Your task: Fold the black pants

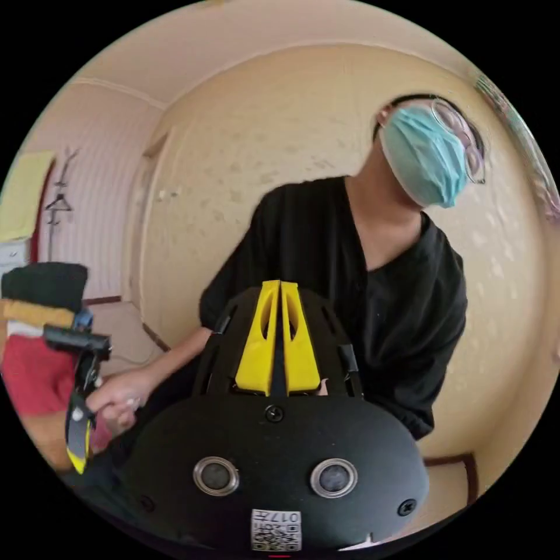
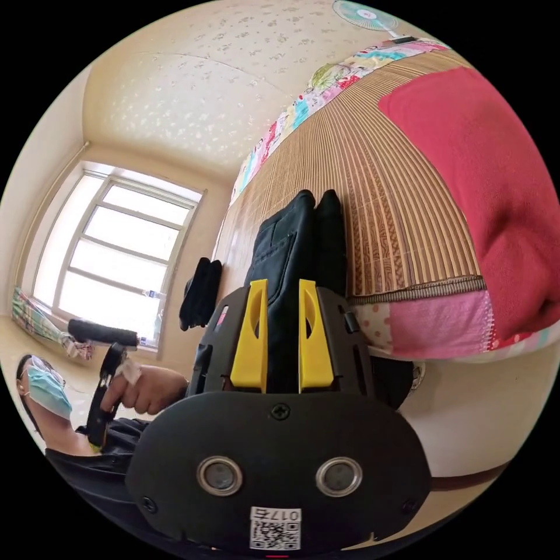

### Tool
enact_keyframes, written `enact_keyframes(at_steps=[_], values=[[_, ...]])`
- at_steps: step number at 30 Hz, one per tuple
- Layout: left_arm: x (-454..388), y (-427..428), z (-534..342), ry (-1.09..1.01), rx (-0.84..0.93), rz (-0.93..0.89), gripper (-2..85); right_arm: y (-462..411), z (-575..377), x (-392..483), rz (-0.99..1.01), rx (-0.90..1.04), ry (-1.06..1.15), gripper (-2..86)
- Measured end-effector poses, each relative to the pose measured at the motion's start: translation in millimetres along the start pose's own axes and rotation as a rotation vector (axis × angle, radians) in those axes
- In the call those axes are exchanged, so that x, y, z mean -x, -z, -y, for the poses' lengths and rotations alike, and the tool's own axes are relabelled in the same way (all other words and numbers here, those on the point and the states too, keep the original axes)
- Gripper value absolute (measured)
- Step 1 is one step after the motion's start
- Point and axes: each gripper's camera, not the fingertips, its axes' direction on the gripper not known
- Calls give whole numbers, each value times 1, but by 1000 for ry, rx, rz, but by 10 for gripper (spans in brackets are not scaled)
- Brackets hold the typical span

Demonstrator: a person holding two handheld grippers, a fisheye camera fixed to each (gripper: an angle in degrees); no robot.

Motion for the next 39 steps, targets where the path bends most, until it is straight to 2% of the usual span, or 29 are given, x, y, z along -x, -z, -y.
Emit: enact_keyframes(at_steps=[1, 3, 6, 8, 10, 12, 16, 19, 22, 26, 28, 31, 33, 36, 39], values=[[16, 23, -2, 91, -67, 90, -1, 3, -2, -1, 57, -3, 7, 48], [63, 113, -41, 396, -413, 348, 8, 5, -4, 3, 149, -7, 43, 38], [74, 182, -101, 630, -758, 567, 68, -4, -3, 29, 233, 46, 155, 30], [71, 206, -102, 704, -807, 682, 78, -12, -4, 53, 271, 83, 263, 26], [74, 225, -79, 728, -762, 736, 97, -29, -5, 81, 341, 138, 364, 23], [86, 240, -44, 776, -676, 765, 154, -47, -6, 95, 386, 187, 399, 21], [100, 258, -24, 819, -686, 829, 173, -90, -14, 118, 364, 270, 438, 14], [140, 274, -29, 927, -672, 766, 127, -106, -24, 129, 406, 330, 494, 8], [182, 285, -24, 970, -631, 641, 88, -108, -31, 132, 253, 333, 513, 8], [189, 295, 18, 940, -552, 723, 55, -87, -33, 118, 226, 259, 468, 11], [174, 307, 36, 873, -562, 769, 52, -60, -34, 98, 221, 151, 407, 15], [136, 353, 42, 740, -662, 798, 50, -22, -37, 64, 239, 2, 308, 21], [99, 405, 1, 711, -869, 788, 49, -3, -38, 44, 252, -70, 255, 25], [53, 450, -82, 848, -1127, 857, 50, 19, -39, 15, 220, -132, 182, 37], [37, 468, -143, 975, -1211, 805, 61, 21, -41, -5, 107, -120, 116, 64]])
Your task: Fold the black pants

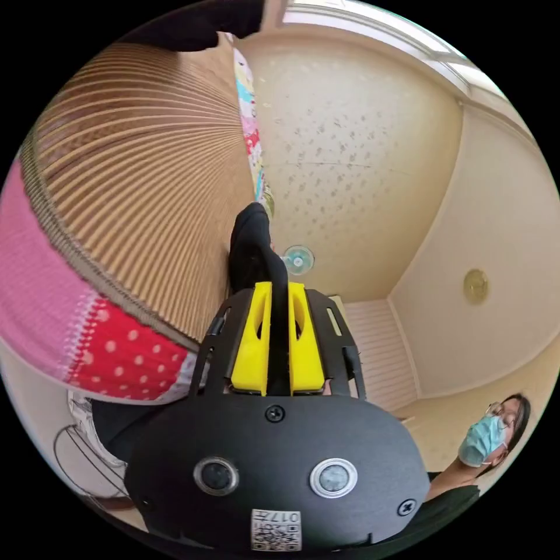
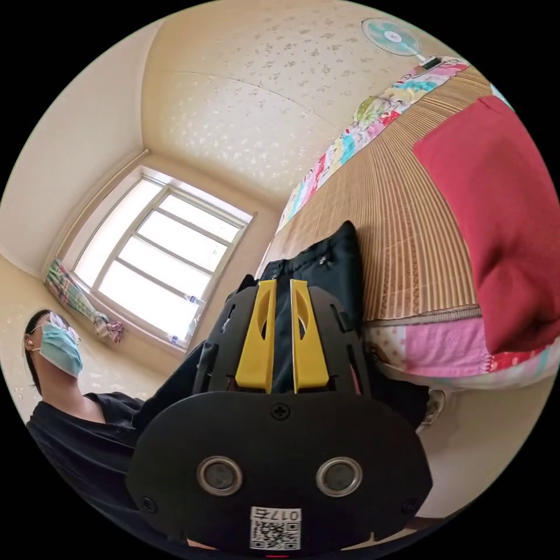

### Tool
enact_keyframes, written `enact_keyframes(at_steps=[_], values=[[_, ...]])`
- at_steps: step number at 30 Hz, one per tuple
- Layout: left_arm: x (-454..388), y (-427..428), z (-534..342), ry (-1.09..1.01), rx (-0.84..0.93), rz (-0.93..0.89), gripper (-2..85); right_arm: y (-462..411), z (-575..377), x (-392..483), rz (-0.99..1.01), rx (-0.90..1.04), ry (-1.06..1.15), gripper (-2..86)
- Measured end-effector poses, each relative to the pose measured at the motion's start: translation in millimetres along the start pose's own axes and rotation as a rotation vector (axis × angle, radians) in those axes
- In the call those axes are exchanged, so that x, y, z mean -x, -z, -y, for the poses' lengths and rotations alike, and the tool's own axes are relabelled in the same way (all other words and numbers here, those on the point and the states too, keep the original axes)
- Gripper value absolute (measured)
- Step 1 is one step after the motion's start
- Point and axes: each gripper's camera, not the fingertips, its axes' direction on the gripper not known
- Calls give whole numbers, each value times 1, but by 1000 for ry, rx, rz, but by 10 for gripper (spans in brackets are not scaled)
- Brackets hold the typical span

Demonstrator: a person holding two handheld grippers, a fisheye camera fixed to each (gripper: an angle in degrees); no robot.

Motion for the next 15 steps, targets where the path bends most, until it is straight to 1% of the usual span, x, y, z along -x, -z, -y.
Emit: enact_keyframes(at_steps=[1, 3, 4, 6, 8, 10, 11, 12, 13, 14, 15], values=[[5, 3, 0, 7, 11, -11, 68, -5, -3, -7, -54, 26, -20, 79], [2, 3, -7, -28, 65, -52, 103, -20, -9, -15, -114, 75, -38, 103], [-3, 1, -10, -37, 83, -45, 112, -32, -13, -18, -122, 117, -41, 115], [-30, -14, -28, -75, 159, 59, 137, -52, -19, -22, -93, 174, -37, 124], [-47, -33, -43, -89, 221, 162, 141, -71, -20, -26, -69, 217, -43, 126], [-59, -50, -54, -100, 254, 216, 115, -98, -14, -32, -88, 284, -60, 108], [-69, -57, -57, -130, 238, 237, 78, -105, -11, -32, -102, 299, -55, 101], [-80, -71, -50, -158, 263, 280, 60, -116, -4, -28, -134, 315, -21, 71], [-87, -81, -44, -182, 292, 302, 50, -122, 6, -17, -177, 300, 29, 51], [-105, -104, -28, -252, 341, 358, 46, -125, 13, -11, -210, 285, 49, 46], [-123, -126, -10, -303, 361, 420, 42, -131, 30, 2, -287, 260, 73, 39]])
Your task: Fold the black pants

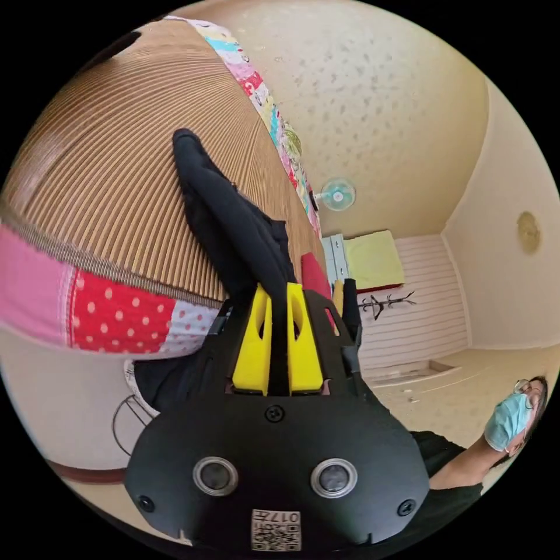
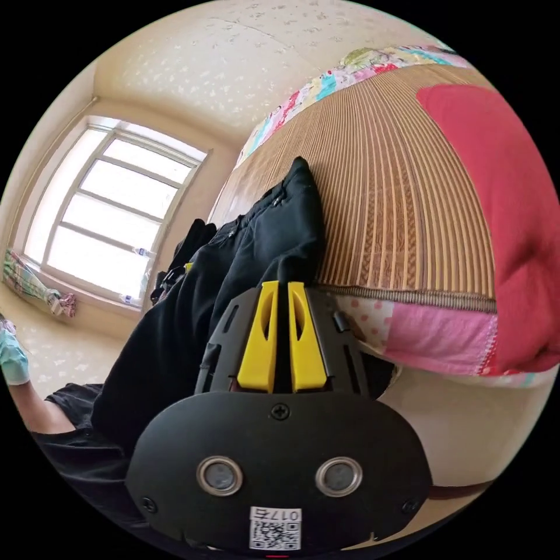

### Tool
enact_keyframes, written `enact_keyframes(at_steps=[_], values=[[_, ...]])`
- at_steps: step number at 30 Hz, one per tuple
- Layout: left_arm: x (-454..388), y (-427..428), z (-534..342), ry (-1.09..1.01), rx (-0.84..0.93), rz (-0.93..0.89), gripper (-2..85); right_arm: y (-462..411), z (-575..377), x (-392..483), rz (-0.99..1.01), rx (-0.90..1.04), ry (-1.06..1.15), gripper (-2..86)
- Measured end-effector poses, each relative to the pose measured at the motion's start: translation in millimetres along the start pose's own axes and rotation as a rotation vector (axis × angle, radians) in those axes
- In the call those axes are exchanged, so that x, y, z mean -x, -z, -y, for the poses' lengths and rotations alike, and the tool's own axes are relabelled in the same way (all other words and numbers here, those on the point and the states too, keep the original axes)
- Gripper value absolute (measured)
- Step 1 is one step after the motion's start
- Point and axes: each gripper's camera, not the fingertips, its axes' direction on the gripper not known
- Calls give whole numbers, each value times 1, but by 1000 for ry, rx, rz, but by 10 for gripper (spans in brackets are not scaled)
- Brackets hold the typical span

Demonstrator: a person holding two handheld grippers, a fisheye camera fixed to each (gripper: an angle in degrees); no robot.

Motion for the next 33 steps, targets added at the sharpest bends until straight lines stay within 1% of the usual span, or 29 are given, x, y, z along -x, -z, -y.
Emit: enact_keyframes(at_steps=[1, 3, 5, 7, 8, 9, 10, 11, 12, 13, 14, 15, 16, 18, 19, 20, 21, 22, 24, 25, 27, 30, 33], values=[[-8, -2, 15, -11, -2, 33, 41, 3, 22, 11, -84, -34, 4, 35], [-44, 1, 77, -77, -105, 158, 39, 12, 60, 25, -207, -116, 4, 32], [-57, 10, 125, -117, -196, 183, 42, 26, 100, 29, -277, -224, -39, 31], [-51, 22, 157, -132, -234, 30, 48, 52, 133, 27, -259, -409, -111, 31], [-45, 28, 162, -106, -257, -74, 61, 60, 134, 27, -247, -459, -129, 31], [-45, 38, 153, -111, -301, -106, 90, 77, 130, 31, -246, -563, -158, 32], [-46, 44, 146, -125, -320, -94, 113, 90, 121, 39, -246, -628, -132, 34], [-46, 54, 125, -148, -337, -36, 144, 94, 117, 44, -241, -636, -100, 35], [-41, 55, 103, -163, -315, 10, 160, 95, 108, 51, -224, -604, -29, 37], [-36, 53, 92, -172, -286, 16, 160, 87, 99, 55, -214, -525, 25, 41], [-21, 43, 71, -173, -198, -10, 161, 80, 95, 55, -213, -470, 45, 43], [-3, 29, 46, -152, -103, -77, 161, 63, 84, 53, -214, -361, 72, 51], [4, 22, 34, -145, -62, -124, 160, 45, 71, 47, -207, -260, 83, 60], [18, -3, -23, -164, 96, -306, 157, 20, 46, 36, -165, -143, 81, 76], [18, -8, -36, -174, 139, -319, 154, 8, 26, 30, -106, -96, 88, 83], [15, -16, -61, -198, 223, -297, 149, 4, 16, 28, -67, -82, 93, 83], [10, -18, -84, -237, 278, -237, 144, 2, -3, 24, 15, -80, 96, 85], [8, -19, -94, -259, 302, -199, 144, 5, -21, 20, 80, -109, 85, 84], [5, -27, -125, -311, 438, -86, 146, 17, -44, 17, 135, -175, 41, 82], [7, -30, -130, -306, 475, -89, 147, 25, -56, 17, 156, -206, 15, 81], [14, -15, -146, -283, 474, -121, 142, 35, -73, 21, 187, -247, -9, 81], [10, 5, -167, -302, 512, -105, 130, 45, -100, 33, 210, -294, -49, 91], [-1, 28, -197, -323, 534, -79, 106, 40, -115, 41, 283, -227, -126, 135]])
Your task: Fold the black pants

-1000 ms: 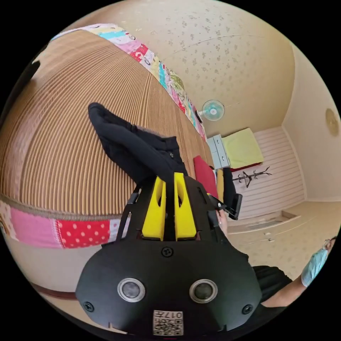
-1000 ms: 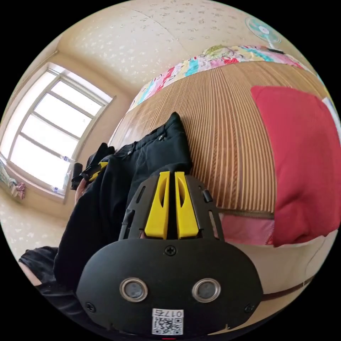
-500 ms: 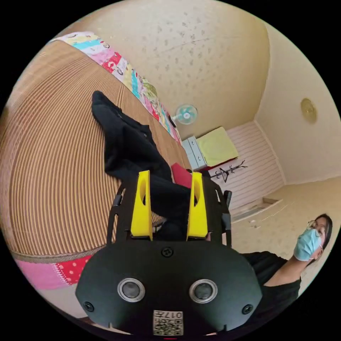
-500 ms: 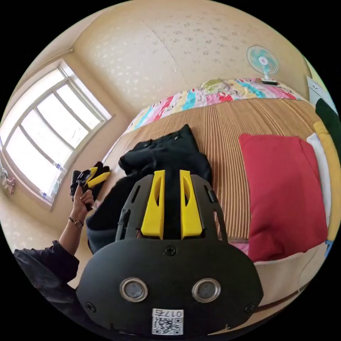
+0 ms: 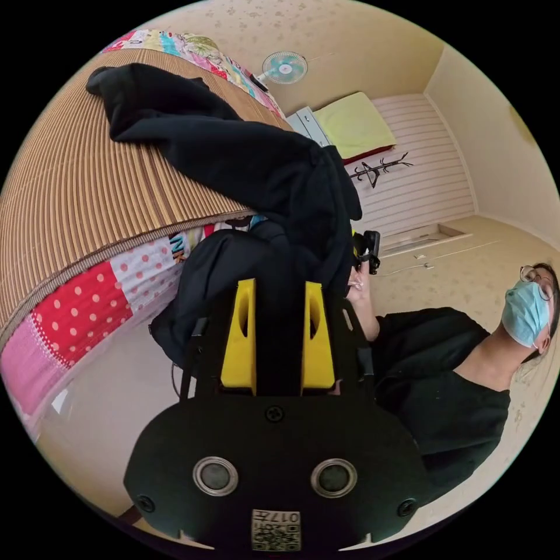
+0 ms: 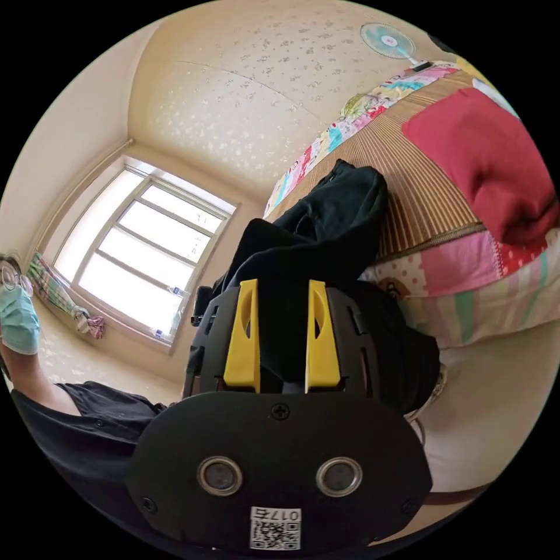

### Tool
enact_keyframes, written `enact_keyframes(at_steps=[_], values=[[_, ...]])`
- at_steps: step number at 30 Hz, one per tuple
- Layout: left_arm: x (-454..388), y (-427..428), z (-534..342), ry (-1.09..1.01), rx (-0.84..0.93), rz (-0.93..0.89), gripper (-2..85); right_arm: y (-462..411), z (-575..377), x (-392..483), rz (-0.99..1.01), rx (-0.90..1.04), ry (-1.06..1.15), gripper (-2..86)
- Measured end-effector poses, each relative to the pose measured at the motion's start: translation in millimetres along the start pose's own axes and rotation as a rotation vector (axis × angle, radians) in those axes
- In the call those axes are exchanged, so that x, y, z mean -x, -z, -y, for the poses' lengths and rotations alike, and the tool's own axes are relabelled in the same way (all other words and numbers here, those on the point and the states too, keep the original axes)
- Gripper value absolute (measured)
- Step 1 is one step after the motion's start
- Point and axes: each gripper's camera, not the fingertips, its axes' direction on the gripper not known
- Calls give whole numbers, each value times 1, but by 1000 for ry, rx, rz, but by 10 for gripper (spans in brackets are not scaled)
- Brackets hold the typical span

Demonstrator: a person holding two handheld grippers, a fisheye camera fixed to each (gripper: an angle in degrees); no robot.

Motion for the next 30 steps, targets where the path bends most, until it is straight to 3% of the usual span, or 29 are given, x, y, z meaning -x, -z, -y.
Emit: enact_keyframes(at_steps=[2, 6, 8, 12, 13, 14, 16, 19, 21, 25, 30], values=[[-13, -3, -21, -20, 11, -48, 79, -6, -11, 4, 16, 32, -60, 151], [-34, -32, -60, -75, 32, -358, 45, -24, -20, 33, 101, 131, -68, 174], [-46, -55, -69, -67, 74, -415, 44, -40, -21, 47, 92, 207, -47, 181], [-79, -80, -71, -73, 162, -453, 43, -56, -15, 64, -55, 348, -21, 92], [-82, -75, -70, -69, 156, -458, 44, -45, -11, 63, 6, 317, -28, 57], [-88, -57, -69, -71, 127, -470, 44, -38, -8, 60, 51, 303, -48, 54], [-102, -17, -71, -96, 47, -462, 43, -1, -2, 32, 328, 189, -181, 42], [-119, 37, -85, -115, -33, -420, 44, 33, -5, -7, 518, 103, -255, 38], [-113, 42, -102, -28, 46, -348, 47, 37, -12, -26, 433, 215, -284, 40], [-67, 18, -136, 231, 221, -200, 60, 14, -47, -43, -36, 650, -229, 55], [-24, 49, -182, 300, -39, -419, 68, 50, -54, -7, -180, 391, -165, 70]])
